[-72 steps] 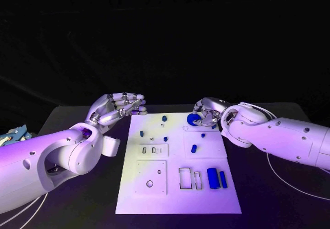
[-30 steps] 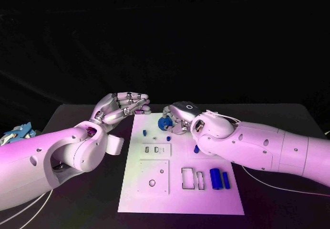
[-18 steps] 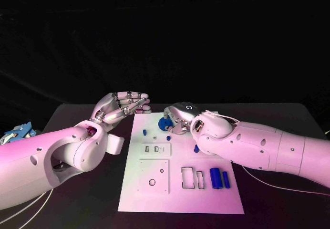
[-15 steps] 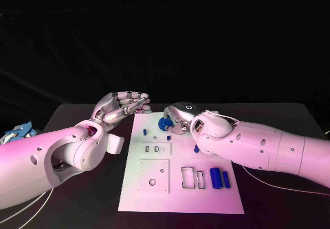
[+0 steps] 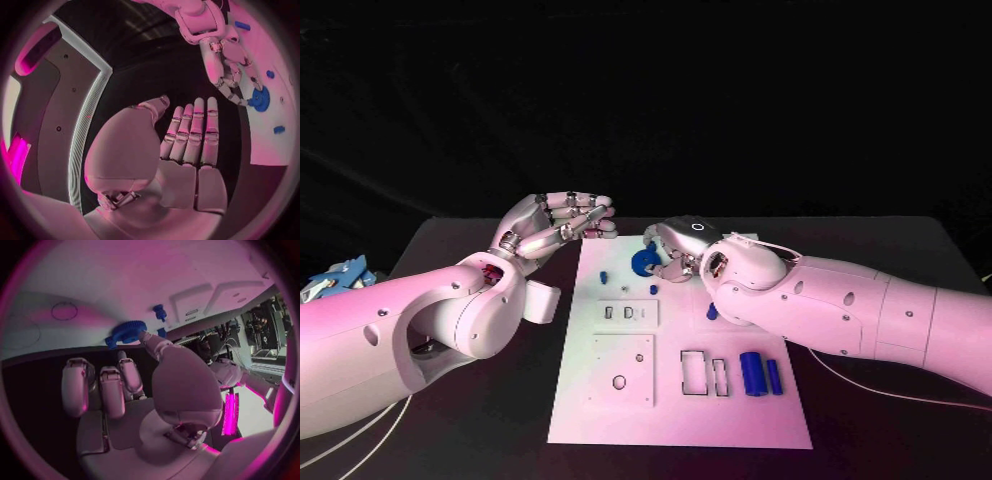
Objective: Assemble the parts on the task board
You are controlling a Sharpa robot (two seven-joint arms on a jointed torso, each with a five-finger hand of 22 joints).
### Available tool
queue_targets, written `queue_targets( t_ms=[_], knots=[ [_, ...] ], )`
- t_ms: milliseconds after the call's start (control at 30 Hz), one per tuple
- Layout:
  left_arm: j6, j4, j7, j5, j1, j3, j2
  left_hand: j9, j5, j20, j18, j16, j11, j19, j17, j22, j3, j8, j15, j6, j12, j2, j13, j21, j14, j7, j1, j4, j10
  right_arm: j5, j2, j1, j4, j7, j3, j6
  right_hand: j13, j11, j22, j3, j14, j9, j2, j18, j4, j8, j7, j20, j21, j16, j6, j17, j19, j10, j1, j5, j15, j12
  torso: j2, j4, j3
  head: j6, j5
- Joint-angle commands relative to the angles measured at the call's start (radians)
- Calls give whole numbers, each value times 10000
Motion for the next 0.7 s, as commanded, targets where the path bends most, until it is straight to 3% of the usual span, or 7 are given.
queue_targets(
  t_ms=[33,100,333,467,600,700],
  knots=[
    [179,11,49,15,9,6,12,11,-34,62,48,-59,80,23,14,-12,54,-39,5,-98,-35,2,1,-39,-67,199,-37,13,5,105,23,2,-17,-56,5,147,9,92,357,-193,977,-21,28,-23,132,-75,85,100,-32,10,77,2261,5,7,-184,92,75,-15,4,3,1,7,-8],
    [178,9,48,15,9,6,11,16,-42,65,48,-90,84,29,61,-32,106,-54,8,-102,-83,-2,4,-46,-64,204,-84,-22,24,186,20,1,-10,-58,5,222,27,87,383,-392,982,-19,118,-26,468,-80,69,111,-24,18,246,2285,19,19,-518,357,76,0,-2,0,3,6,-11],
    [173,9,43,15,9,6,-2,16,-42,65,48,-90,84,29,61,-32,106,-54,8,-102,-83,-2,4,-46,-64,204,-84,-22,24,319,-118,1,111,-14,4,147,124,39,427,-507,988,-17,188,-32,698,-77,14,86,-8,25,512,2309,45,106,-695,716,40,71,-2,-6,5,3,-5],
    [176,-4,46,15,9,6,-19,16,-43,65,48,-93,86,29,66,-34,108,-58,9,-106,-89,-5,3,-47,-65,206,-91,-24,22,575,-466,2,407,267,10,-750,287,-9,609,-478,993,-13,241,-76,764,-64,-38,52,132,32,716,2330,167,265,-683,1082,-1,188,-10,-17,16,12,3],
    [175,-32,53,22,9,5,-51,16,-43,65,48,-93,86,29,66,-34,108,-58,9,-106,-89,-5,3,-47,-65,206,-91,-24,22,1229,-1061,47,867,850,64,-1694,350,-20,633,-426,984,-39,202,-80,653,-134,-43,32,147,21,716,2290,188,331,-503,1076,-15,235,-28,-62,16,50,3],
    [175,-56,58,36,9,5,-76,16,-43,65,48,-93,86,29,66,-34,108,-58,9,-106,-89,-5,3,-47,-65,206,-91,-24,22,2293,-1640,174,1244,1537,111,-1855,351,-29,529,-263,971,-62,250,-51,429,-198,-42,17,47,4,765,2236,114,329,-142,1040,-27,228,-60,-127,34,82,3]
  ],
)
